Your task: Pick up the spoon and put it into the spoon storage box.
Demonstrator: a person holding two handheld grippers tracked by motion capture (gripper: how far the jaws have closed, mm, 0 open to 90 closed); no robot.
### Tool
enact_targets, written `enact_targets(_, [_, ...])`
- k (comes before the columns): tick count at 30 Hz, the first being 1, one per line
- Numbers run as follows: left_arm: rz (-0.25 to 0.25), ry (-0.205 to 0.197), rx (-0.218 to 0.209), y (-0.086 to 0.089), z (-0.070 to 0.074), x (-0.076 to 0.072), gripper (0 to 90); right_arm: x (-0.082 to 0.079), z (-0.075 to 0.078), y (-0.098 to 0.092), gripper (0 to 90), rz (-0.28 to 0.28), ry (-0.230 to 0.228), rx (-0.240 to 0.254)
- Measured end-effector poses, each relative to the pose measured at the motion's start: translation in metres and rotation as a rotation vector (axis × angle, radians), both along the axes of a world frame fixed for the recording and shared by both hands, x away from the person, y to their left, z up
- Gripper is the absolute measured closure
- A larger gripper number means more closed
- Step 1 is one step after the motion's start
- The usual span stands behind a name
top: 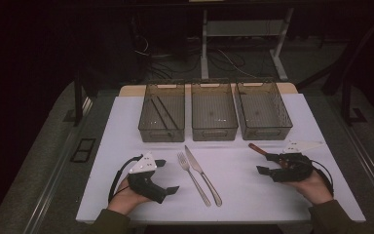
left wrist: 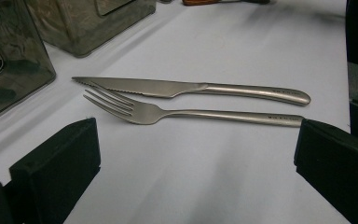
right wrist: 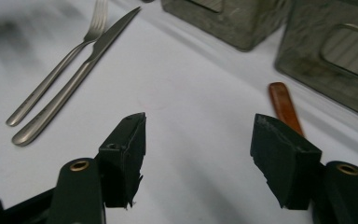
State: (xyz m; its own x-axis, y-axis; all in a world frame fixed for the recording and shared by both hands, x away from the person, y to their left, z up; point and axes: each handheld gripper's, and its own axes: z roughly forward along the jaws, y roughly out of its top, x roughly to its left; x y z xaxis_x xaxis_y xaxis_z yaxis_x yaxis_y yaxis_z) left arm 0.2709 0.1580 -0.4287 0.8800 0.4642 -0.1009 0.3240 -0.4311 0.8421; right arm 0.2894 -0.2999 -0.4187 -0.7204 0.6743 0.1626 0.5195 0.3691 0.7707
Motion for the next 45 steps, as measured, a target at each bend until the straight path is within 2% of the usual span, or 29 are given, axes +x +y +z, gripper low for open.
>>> enact_targets(13, [0.010, 0.000, -0.010, 0.002, 0.000, 0.000, 0.0, 0.009, 0.000, -0.041, 35.7, -0.128, -0.005, -0.009])
enact_targets(20, [0.008, 0.000, -0.006, 0.003, 0.000, 0.001, 0.0, 0.012, -0.002, -0.062, 37.1, -0.190, 0.012, -0.015])
enact_targets(26, [0.007, -0.002, -0.003, 0.002, 0.000, 0.001, 0.0, 0.013, -0.007, -0.078, 38.7, -0.233, 0.050, -0.012])
enact_targets(33, [0.009, -0.002, -0.004, 0.003, 0.000, 0.001, 0.0, 0.010, -0.013, -0.078, 42.2, -0.221, 0.088, -0.069])
enact_targets(45, [0.009, -0.004, -0.002, 0.003, 0.000, 0.000, 0.0, 0.010, -0.022, -0.076, 47.1, -0.190, 0.141, -0.121])
